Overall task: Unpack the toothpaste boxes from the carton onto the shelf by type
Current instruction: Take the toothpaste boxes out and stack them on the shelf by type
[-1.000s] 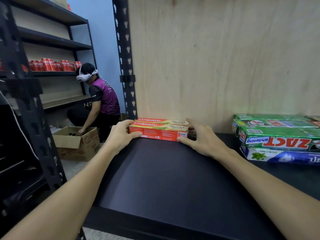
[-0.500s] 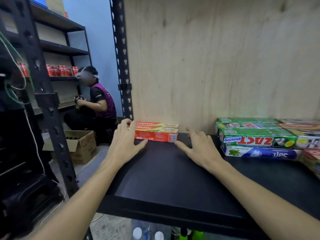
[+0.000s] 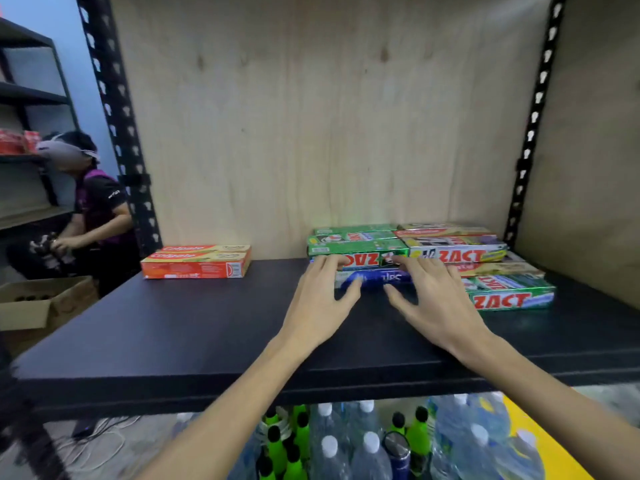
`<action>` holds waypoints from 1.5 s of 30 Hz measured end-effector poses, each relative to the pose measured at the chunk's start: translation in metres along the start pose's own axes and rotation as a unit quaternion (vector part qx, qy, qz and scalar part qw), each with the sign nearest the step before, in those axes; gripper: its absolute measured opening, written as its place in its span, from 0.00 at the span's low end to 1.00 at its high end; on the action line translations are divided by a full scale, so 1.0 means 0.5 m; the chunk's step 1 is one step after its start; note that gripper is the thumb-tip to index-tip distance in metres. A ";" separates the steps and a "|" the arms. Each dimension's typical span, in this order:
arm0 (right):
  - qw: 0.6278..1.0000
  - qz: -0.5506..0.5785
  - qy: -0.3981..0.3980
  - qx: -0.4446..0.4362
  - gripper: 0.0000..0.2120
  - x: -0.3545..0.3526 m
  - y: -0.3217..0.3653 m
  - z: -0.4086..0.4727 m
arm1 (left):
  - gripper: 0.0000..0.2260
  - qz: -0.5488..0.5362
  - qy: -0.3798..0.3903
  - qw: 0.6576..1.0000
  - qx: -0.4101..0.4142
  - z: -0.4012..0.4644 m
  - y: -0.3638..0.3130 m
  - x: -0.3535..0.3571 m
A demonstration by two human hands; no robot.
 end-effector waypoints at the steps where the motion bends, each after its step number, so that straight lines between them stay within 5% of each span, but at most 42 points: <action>1: 1.000 -0.012 -0.004 0.016 0.23 -0.006 -0.039 -0.007 | 0.16 -0.010 0.010 1.000 -0.005 0.006 -0.019 0.031; 7: 0.995 -0.045 0.021 0.086 0.39 -0.020 -0.197 -0.041 | 0.14 -0.048 0.043 0.995 -0.070 0.043 -0.109 0.179; 12: 0.989 -0.062 -0.015 0.136 0.34 -0.021 -0.267 -0.033 | 0.17 -0.078 0.033 0.990 -0.116 0.067 -0.151 0.246; 23: 0.954 -0.117 0.067 0.266 0.51 0.010 -0.336 -0.027 | 0.10 -0.069 0.006 0.985 -0.155 0.079 -0.156 0.266; 29: 0.966 -0.046 0.029 0.254 0.40 0.004 -0.339 -0.030 | 0.14 -0.115 -0.002 0.979 -0.168 0.070 -0.167 0.254; 34: 0.977 0.014 -0.041 0.211 0.34 -0.010 -0.331 -0.037 | 0.04 -0.166 -0.069 0.976 -0.121 0.056 -0.166 0.231; 39: 0.981 0.069 -0.066 0.171 0.30 -0.022 -0.305 -0.034 | 0.12 -0.185 -0.168 0.962 -0.108 0.047 -0.142 0.198; 45: 0.983 0.093 -0.067 0.141 0.29 -0.028 -0.197 -0.012 | 0.13 -0.155 -0.195 0.961 -0.119 0.009 -0.089 0.083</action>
Point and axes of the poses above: each hand's wrist, its own z-axis towards the middle knuckle, its own x-axis out of the palm, y = z × x, the point moved 2 cm from there along z, towards the middle knuckle, and after that the axes turned 9 degrees about -z, right-handed, at the moved point
